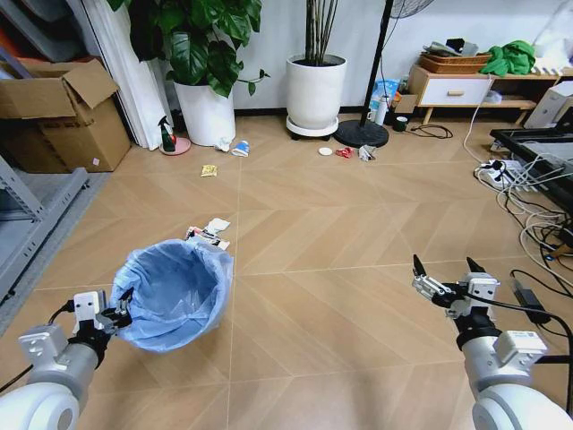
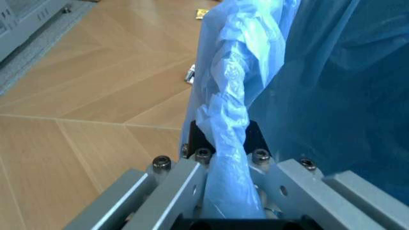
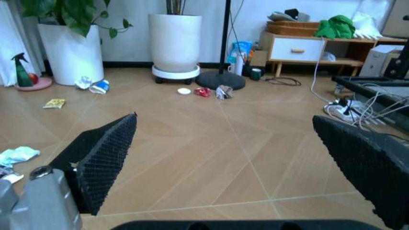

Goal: Pick up the trash bin and place the garbage on the floor into it.

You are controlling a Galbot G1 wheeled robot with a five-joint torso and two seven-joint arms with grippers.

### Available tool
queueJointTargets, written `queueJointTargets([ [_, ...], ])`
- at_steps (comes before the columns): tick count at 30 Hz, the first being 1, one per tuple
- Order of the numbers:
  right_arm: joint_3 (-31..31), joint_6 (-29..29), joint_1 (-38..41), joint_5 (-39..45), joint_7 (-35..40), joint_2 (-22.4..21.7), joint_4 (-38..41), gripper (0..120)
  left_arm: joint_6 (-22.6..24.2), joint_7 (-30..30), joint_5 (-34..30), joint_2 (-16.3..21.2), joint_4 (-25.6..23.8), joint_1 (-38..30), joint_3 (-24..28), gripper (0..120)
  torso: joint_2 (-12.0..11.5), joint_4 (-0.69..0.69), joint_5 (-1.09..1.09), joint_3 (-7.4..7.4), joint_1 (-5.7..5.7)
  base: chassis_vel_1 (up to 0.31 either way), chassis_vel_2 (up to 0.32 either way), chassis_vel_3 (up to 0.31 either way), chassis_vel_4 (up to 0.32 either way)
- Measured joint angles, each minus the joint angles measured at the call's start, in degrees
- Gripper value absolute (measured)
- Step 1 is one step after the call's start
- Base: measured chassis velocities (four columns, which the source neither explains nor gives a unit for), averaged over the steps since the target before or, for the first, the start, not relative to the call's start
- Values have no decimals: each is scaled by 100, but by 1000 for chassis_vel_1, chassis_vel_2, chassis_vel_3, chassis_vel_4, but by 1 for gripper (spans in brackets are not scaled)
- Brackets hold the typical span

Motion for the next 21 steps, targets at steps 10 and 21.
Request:
queueJointTargets([
  [10, -40, 16, -1, -40, -8, 15, -6, 100, 8, 9, 44, -22, -77, 26, 87, 0, 0, 0, 0, 0, 0, -37, 37, 38, -40],
  [21, -41, 27, 9, -41, -15, 24, -34, 100, -5, 15, 99, -20, -79, 14, 95, 0, 0, 0, 0, 0, 0, -77, 76, 71, -75],
])
